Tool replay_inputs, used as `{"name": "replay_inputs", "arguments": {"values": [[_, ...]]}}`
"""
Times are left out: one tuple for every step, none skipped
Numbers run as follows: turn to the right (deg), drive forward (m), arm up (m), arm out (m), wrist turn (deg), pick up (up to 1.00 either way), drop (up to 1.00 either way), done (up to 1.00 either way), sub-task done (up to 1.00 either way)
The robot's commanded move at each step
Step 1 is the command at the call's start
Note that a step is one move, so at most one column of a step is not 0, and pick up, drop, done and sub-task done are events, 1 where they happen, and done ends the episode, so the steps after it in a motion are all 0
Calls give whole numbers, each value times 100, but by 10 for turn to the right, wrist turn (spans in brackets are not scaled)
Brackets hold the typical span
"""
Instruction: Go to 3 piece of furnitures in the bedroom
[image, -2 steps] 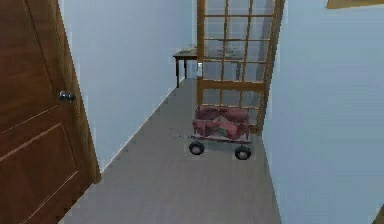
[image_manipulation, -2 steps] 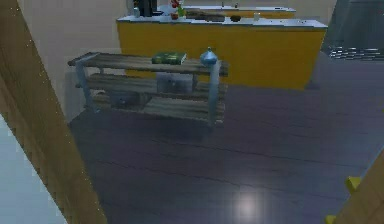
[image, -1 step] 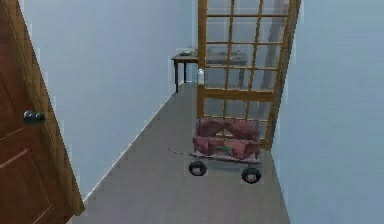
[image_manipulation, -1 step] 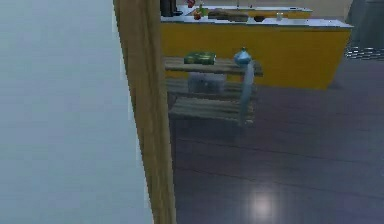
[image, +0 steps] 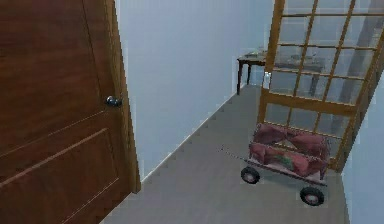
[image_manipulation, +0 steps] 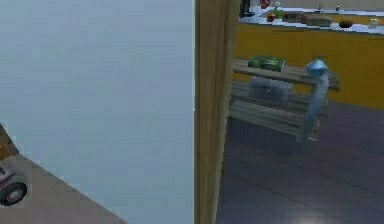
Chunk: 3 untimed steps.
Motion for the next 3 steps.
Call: {"name": "replay_inputs", "arguments": {"values": [[0, 100, 0, 0, 0, 0, 0, 0, 0], [-30, 0, 0, 0, 0, 0, 0, 0, 0], [0, 75, 0, 0, 0, 0, 0, 0, 0]]}}
